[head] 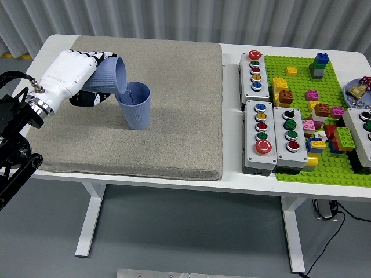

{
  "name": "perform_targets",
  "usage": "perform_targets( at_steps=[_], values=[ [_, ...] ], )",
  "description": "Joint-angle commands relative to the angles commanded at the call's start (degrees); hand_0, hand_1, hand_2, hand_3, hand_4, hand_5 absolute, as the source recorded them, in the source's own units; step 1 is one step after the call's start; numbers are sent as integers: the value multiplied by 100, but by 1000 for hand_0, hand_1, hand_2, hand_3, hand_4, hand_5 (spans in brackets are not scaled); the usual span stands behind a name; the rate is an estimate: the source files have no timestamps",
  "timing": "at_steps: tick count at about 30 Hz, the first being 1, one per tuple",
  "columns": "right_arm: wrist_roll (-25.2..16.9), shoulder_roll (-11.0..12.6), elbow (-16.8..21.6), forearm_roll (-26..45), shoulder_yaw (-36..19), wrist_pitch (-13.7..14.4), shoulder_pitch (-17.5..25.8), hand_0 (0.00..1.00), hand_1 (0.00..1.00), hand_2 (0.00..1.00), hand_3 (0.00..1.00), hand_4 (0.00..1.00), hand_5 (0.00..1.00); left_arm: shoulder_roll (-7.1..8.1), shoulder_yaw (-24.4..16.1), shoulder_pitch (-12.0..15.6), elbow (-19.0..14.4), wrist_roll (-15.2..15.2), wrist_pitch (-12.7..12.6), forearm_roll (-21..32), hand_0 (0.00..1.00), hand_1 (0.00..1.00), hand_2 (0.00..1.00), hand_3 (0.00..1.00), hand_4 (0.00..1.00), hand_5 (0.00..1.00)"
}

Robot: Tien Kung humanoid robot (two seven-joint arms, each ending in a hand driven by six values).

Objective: Pick cup pour cup place

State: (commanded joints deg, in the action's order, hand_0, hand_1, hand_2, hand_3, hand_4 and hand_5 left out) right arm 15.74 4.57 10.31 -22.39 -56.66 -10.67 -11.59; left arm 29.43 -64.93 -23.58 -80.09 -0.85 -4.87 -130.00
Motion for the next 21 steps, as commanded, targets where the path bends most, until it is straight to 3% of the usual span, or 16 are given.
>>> perform_targets(
  at_steps=[21],
  values=[
    [-9,4,0,19,6,7,-7,736,696,742,602,138,222,-19,31,13,-11,37,18,0,480,593,674,574,574,18]
  ],
)
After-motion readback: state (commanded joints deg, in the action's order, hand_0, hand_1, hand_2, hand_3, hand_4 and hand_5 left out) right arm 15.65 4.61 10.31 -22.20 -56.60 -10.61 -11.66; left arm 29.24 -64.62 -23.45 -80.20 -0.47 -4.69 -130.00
